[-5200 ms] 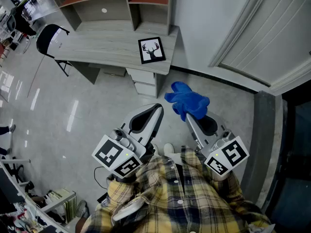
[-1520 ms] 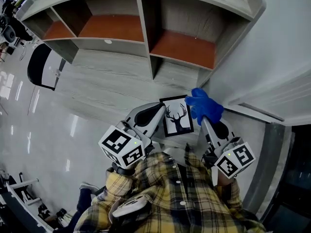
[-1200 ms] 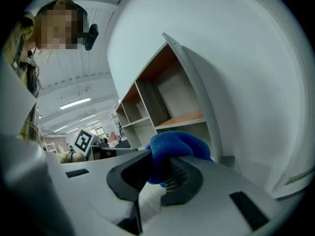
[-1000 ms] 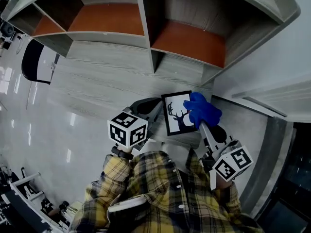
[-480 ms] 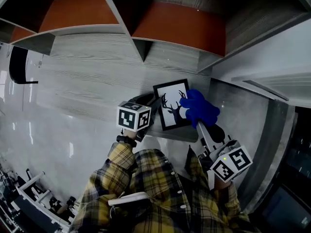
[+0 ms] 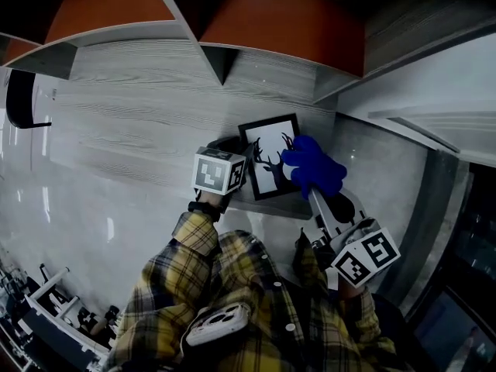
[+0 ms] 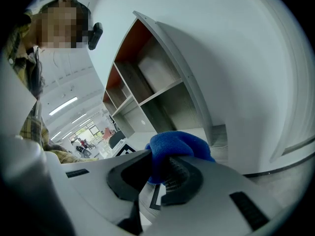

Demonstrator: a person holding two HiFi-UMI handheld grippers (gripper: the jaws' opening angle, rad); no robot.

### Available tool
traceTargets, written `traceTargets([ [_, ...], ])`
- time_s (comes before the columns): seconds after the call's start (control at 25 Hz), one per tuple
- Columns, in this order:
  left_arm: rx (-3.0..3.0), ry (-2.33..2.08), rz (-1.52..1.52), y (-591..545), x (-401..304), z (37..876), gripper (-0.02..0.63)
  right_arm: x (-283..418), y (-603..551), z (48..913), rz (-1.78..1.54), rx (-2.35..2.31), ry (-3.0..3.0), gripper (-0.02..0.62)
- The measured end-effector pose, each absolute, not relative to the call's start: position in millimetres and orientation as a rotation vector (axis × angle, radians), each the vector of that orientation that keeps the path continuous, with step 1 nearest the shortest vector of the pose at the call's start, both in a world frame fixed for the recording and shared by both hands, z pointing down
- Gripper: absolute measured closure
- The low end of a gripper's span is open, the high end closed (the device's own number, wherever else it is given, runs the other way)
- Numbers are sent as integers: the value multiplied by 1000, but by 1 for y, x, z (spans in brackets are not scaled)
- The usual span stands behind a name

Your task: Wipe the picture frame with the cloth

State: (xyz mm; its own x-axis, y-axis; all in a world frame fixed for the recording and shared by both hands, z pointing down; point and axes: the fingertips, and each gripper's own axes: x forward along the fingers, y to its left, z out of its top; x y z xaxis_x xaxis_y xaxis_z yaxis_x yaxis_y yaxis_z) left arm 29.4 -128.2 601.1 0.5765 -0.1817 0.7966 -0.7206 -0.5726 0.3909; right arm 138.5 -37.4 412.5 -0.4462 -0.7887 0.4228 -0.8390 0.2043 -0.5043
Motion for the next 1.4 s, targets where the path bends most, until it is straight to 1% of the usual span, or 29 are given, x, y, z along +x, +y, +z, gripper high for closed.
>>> traceTargets([
  [0.24,2089,-727,1050,-130,33,599,457,138,-42,419,1057,1588,-2377,544],
  [0.48,2092,-729,1044,-133,34,593,457,137,-74,436,959,1502,-2385,544],
  [0.6,2100,-719,1036,-134,36,589,457,131,-102,458,893,1441,-2360,543],
  [0.92,2096,-741,1051,-132,33,617,457,123,-153,541,816,1336,-2166,543],
  [1.08,2104,-736,1057,-131,33,639,457,119,-147,583,725,1198,-2037,543],
  [1.2,2106,-717,1046,-131,37,629,457,117,-138,596,661,1124,-1996,543],
  [1.32,2083,-726,1046,-132,34,600,457,115,-131,599,721,1090,-1964,545],
  [1.4,2067,-733,1060,-131,31,600,459,114,-126,599,764,1077,-1961,543],
])
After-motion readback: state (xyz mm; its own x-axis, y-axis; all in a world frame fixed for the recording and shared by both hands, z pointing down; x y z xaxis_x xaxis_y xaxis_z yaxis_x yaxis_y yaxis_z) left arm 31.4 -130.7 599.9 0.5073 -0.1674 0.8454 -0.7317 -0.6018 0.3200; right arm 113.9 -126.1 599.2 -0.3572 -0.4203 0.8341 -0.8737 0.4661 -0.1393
